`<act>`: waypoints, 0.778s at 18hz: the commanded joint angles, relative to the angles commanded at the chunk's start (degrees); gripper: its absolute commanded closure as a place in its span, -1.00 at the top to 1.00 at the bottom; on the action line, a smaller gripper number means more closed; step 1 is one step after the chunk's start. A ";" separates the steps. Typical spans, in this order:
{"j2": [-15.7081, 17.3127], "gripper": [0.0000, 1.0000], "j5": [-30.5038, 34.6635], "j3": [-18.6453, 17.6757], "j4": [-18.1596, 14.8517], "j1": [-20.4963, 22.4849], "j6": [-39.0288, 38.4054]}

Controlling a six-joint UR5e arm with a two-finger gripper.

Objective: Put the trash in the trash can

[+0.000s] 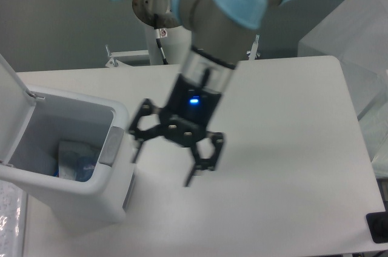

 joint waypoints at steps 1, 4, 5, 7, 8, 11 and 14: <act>-0.53 1.00 0.00 -0.09 -0.09 0.97 0.88; -1.41 1.00 1.05 -1.23 -0.09 2.56 4.48; -1.41 1.00 2.97 -2.10 -0.09 2.82 6.41; -1.32 1.00 7.89 -4.30 0.00 3.53 11.85; -1.32 1.00 9.74 -5.09 0.00 3.79 13.61; -1.32 1.00 10.90 -6.59 0.09 4.49 17.66; -1.32 1.00 17.99 -7.73 -0.09 5.10 24.68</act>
